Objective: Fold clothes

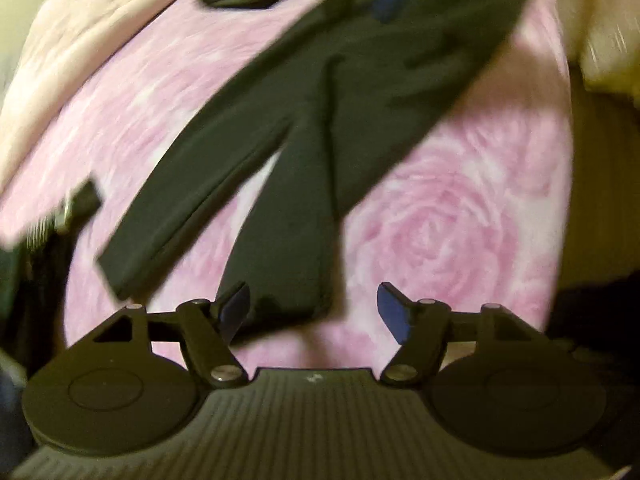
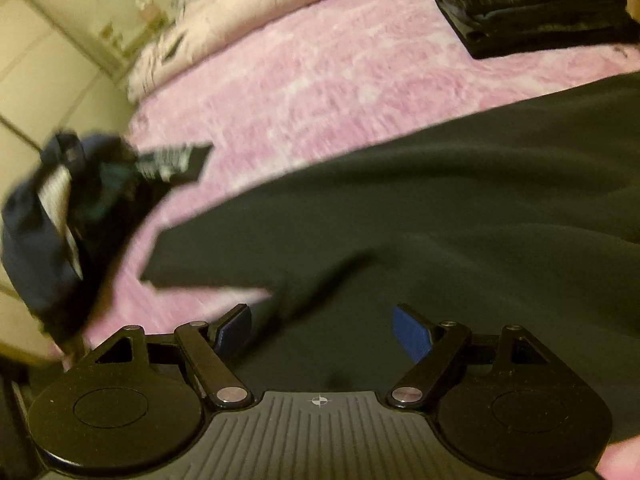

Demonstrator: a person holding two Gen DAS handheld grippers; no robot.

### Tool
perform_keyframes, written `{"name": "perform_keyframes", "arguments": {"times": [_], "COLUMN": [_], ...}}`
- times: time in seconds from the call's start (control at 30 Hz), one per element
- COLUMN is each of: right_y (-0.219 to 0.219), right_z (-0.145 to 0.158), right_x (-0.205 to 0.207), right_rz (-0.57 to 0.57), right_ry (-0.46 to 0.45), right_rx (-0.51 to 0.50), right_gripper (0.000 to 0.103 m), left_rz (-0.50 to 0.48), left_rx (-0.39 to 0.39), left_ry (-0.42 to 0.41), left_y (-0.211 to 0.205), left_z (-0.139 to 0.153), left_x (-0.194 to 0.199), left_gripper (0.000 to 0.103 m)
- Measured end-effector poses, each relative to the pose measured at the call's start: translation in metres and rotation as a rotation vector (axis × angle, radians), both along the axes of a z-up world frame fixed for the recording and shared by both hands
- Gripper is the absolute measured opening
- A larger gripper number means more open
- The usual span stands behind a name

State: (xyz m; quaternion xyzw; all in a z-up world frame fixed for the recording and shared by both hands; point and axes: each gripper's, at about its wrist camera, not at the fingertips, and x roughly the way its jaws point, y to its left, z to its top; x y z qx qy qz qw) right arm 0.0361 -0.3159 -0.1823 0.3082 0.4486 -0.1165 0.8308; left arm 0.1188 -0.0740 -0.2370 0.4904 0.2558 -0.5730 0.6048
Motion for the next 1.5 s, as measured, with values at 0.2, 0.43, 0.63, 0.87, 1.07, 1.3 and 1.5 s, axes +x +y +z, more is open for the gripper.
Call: {"name": "perform_keyframes", "arguments": {"times": [0.2,0.43,0.63,0.87,1.07,1.3,1.5], "right_y": [0.010,0.013,0.003,-0.044,-0.067,-0.049,-0.029], "right_z": [-0.007,-0.021,-0.040,-0.055,-0.042,0.019,-0.003], "right_x": [-0.031,-0.073,-0.119,-0.182,-0.200,-0.170,-0.138], "right_rz": [0.096,-0.006,-0.347,-0.674,-0.721,-0.512,-0.412], "right_ry": [0.169,0.267,0.277,0.097,0.084,0.333,0.431], "right_rx": [-0.218,-0.192,-0.104,0.005,0.086,-0.157,-0.280], "right_gripper": [0.081,0.081,0.080,0.080,0.005,0.006,0.075], "left_rz": [0.007,0.467,0.603,0.655,0.653,0.523,0.567], "left_rx": [0.028,-0.034,0.069,0.254,0.299,0.453,0.450], "left_ry": [-0.003,0.443,0.589,0.657,0.727,0.756,0.516], "left_y": [-0.014,0.020,0.008,0.010,0.017,0.027,0.035], "left_z": [-0.001,0.078,0.049,-0.005,0.004,0.039,-0.011], "left_x": [0.023,0.131,0.178,0.184,0.188,0.179,0.159], "left_gripper": [0.010,0.009,0.009,0.010,0.009,0.013,0.022]}}
